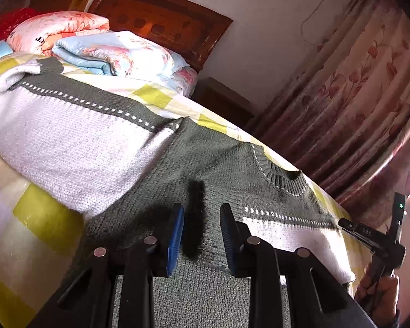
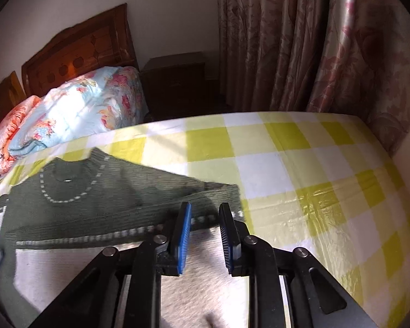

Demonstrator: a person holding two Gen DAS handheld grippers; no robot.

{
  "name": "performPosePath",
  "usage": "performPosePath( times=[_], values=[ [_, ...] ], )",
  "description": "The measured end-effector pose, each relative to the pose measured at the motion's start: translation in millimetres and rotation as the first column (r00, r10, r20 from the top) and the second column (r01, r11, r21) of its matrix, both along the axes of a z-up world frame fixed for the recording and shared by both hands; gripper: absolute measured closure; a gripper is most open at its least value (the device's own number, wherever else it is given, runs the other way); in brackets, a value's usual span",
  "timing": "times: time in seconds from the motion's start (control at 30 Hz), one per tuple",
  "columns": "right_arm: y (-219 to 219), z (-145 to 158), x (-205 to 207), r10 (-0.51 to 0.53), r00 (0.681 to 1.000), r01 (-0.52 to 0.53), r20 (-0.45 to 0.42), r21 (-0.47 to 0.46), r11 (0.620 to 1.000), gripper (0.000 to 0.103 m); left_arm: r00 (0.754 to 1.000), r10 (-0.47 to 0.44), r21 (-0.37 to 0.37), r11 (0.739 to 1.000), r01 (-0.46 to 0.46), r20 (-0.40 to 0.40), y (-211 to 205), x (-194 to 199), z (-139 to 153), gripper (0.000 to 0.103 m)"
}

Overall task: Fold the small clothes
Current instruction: 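Grasp the other sleeve with the left gripper and lift it over the body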

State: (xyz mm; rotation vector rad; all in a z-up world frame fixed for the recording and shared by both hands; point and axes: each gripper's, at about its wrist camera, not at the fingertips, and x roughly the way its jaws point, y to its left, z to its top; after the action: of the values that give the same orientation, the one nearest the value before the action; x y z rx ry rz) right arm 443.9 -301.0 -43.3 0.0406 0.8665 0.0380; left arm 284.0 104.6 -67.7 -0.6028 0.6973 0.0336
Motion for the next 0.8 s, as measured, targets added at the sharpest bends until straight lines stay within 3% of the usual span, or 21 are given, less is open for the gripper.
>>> performPosePath(
  times=[0.03,0.07,0.17,0.23,0.33,0.4,0.43,0.53,0.6,0.7,0.77,0.8],
  values=[
    [12.1,6.3,-13.2,0.033,0.999,-0.033,0.034,0.006,0.999,0.08,0.999,0.031,-0.023,0.999,-0.031,0.009,6.5,-2.9,-0.6,0.076],
    [28.2,8.3,-25.4,0.071,0.996,-0.072,0.044,0.005,0.997,0.0,0.998,0.063,-0.051,0.997,-0.062,0.017,13.7,-5.8,-1.3,0.075],
    [93.3,-6.0,-56.3,0.297,0.955,-0.298,0.006,0.018,0.955,0.0,0.988,0.147,-0.144,0.98,-0.14,0.037,36.4,-14.3,-5.0,0.074],
    [134.2,-21.3,-72.6,0.39,0.921,-0.39,-0.014,-0.071,0.918,0.0,0.983,0.178,-0.174,0.971,-0.167,0.049,47.1,-20.3,-3.3,0.073],
    [160.7,-32.8,-88.0,0.396,0.918,-0.383,0.023,-0.207,0.9,0.0,0.966,0.25,-0.19,0.953,-0.235,0.06,75.0,-33.3,8.4,0.07],
    [157.7,-32.9,-87.8,0.39,0.921,-0.376,0.027,-0.213,0.902,0.0,0.934,0.356,-0.179,0.922,-0.344,0.039,105.1,-45.2,11.9,0.056],
    [150.9,-34.1,-84.1,0.37,0.929,-0.361,0.021,-0.185,0.914,0.0,0.913,0.408,-0.146,0.904,-0.403,0.008,121.7,-47.4,11.6,0.04],
    [130.6,-35.8,-74.0,0.321,0.947,-0.321,-0.005,-0.071,0.945,0.0,0.85,0.52,0.012,0.853,-0.521,-0.085,174.3,-43.0,10.2,0.038],
    [129.9,-35.2,-75.5,0.316,0.949,-0.315,-0.002,-0.075,0.946,0.0,0.826,0.553,0.139,0.831,-0.539,-0.103,201.0,-32.5,12.3,0.038],
    [135.8,-36.9,-75.9,0.316,0.949,-0.314,-0.004,-0.104,0.944,0.0,0.843,0.507,0.326,0.839,-0.435,-0.181,225.6,-0.5,4.6,0.038],
    [133.0,-37.0,-74.6,0.314,0.949,-0.313,-0.006,-0.086,0.946,0.0,0.858,0.454,0.394,0.853,-0.341,-0.239,236.2,20.3,-6.9,0.041],
    [132.3,-36.8,-74.1,0.313,0.95,-0.313,-0.006,-0.083,0.946,0.0,0.865,0.443,0.41,0.852,-0.324,-0.236,239.6,26.2,-8.7,0.047]
  ],
)
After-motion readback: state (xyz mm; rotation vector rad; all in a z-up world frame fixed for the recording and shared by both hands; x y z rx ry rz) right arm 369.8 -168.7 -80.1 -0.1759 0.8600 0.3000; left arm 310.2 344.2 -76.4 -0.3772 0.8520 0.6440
